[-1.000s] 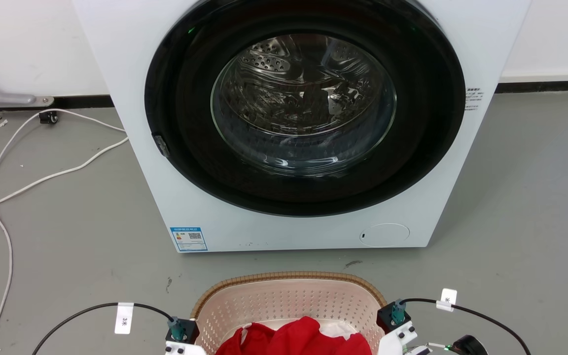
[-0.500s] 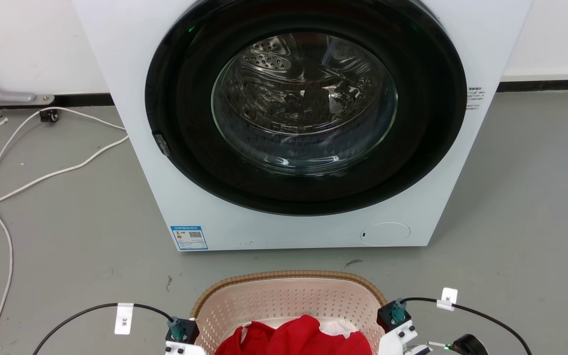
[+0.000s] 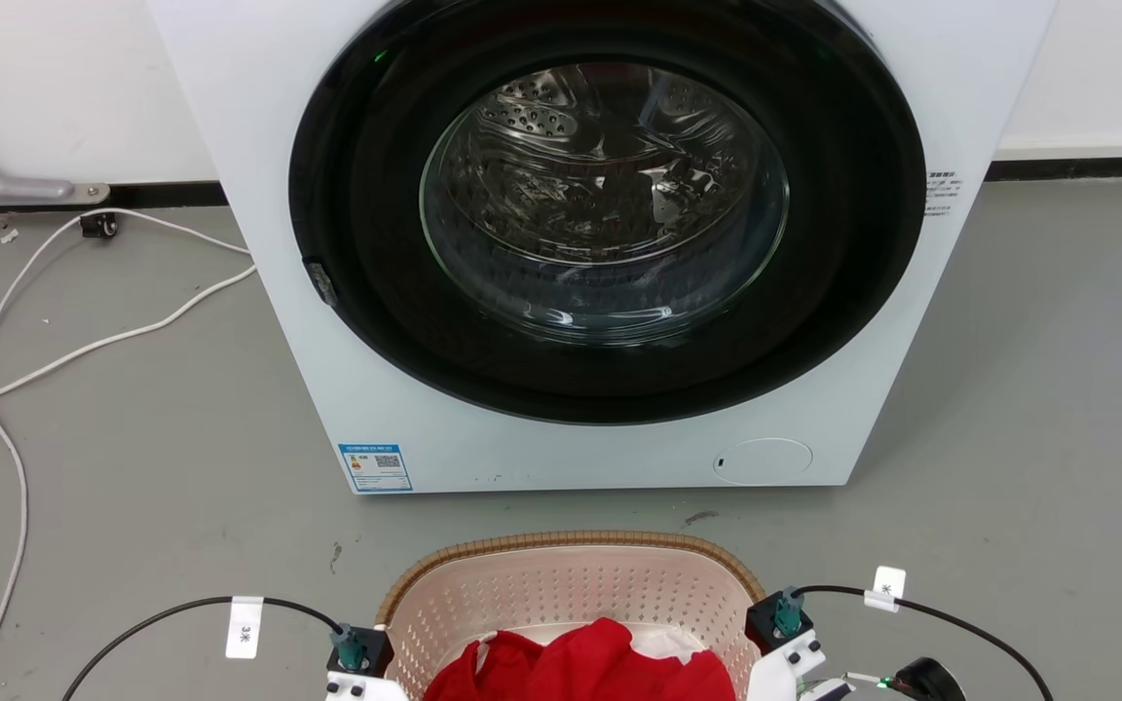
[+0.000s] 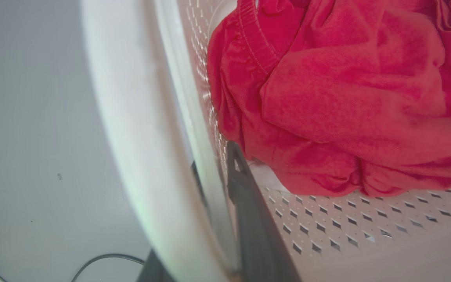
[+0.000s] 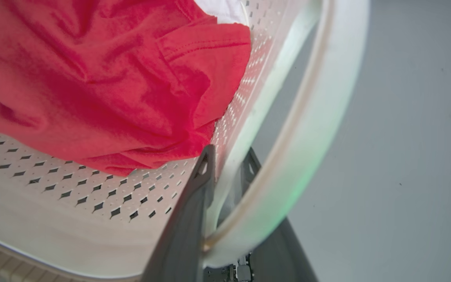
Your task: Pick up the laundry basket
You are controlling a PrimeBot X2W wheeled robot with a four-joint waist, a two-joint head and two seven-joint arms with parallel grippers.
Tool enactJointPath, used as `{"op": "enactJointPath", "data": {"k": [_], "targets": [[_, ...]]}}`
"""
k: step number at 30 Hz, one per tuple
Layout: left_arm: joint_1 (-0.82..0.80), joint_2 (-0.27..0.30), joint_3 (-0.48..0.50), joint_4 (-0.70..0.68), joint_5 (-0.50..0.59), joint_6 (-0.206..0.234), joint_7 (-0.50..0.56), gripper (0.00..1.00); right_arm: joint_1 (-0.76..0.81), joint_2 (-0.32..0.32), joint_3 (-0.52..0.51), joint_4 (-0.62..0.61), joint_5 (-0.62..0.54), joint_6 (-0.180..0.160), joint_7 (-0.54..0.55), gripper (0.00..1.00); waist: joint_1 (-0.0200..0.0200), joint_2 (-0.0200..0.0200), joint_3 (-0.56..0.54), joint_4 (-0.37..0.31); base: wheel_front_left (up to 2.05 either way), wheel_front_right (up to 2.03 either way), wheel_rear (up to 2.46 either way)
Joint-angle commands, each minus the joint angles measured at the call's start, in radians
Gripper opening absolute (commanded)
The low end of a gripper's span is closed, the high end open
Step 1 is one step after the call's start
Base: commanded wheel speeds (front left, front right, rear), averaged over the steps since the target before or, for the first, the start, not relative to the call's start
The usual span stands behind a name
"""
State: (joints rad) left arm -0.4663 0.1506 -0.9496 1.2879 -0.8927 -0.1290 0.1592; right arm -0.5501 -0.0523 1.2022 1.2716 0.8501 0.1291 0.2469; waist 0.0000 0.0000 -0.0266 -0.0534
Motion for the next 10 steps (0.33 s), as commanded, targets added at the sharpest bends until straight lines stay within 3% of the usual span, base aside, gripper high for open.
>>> {"op": "enactJointPath", "data": {"k": [1, 10], "targets": [[-0.019, -0.002, -0.004, -0.004, 0.001, -0.001, -0.010, 0.00, -0.008, 0.004, 0.008, 0.002, -0.001, 0.003, 0.000, 0.00, 0.0000, 0.0000, 0.001, 0.000, 0.00, 0.00, 0.00], [-0.021, 0.000, -0.011, -0.003, -0.008, -0.001, -0.012, 0.00, -0.009, 0.004, 0.014, 0.003, 0.007, 0.003, 0.000, 0.00, 0.0000, 0.0000, 0.002, 0.002, 0.00, 0.00, 0.00]]}}
